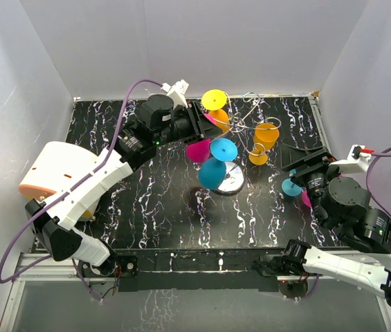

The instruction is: Place the wine glass upside down on the wine glass rack

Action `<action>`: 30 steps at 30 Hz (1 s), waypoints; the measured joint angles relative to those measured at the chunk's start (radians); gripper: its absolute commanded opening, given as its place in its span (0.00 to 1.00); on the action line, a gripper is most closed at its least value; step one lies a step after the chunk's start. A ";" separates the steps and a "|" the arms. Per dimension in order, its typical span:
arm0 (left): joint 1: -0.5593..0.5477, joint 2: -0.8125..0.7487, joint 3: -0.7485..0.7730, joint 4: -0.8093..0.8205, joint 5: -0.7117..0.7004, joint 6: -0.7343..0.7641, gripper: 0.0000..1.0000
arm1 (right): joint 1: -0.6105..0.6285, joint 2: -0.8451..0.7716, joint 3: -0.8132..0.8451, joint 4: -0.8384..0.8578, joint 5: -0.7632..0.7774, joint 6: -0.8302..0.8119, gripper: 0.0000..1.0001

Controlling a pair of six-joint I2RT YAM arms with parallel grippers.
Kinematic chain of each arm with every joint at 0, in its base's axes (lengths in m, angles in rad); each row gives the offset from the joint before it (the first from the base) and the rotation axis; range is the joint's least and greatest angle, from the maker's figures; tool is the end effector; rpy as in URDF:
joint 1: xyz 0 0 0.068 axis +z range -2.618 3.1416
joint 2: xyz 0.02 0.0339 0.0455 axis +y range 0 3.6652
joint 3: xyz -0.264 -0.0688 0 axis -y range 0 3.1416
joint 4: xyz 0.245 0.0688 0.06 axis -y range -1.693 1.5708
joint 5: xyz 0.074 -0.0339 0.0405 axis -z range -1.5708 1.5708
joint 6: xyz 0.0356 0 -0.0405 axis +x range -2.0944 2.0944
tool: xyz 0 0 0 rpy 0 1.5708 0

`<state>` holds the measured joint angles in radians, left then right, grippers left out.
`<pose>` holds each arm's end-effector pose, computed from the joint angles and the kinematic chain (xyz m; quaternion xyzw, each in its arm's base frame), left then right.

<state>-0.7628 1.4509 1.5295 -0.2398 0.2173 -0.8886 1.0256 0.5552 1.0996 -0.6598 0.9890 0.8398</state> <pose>0.2371 -0.2372 0.4372 0.0225 0.7602 -0.5294 0.3760 0.0602 0.0420 0.4201 0.2533 0.6837 0.2592 0.6334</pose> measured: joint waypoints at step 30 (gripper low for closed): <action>0.000 -0.497 -0.167 -0.146 -0.559 0.428 0.70 | 0.000 0.324 0.106 -0.548 0.089 0.177 0.74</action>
<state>-0.7628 0.9539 1.3624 -0.3855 -0.3416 -0.4610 1.0256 0.8791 1.2053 -1.2079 1.0779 1.0164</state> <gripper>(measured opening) 0.683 0.739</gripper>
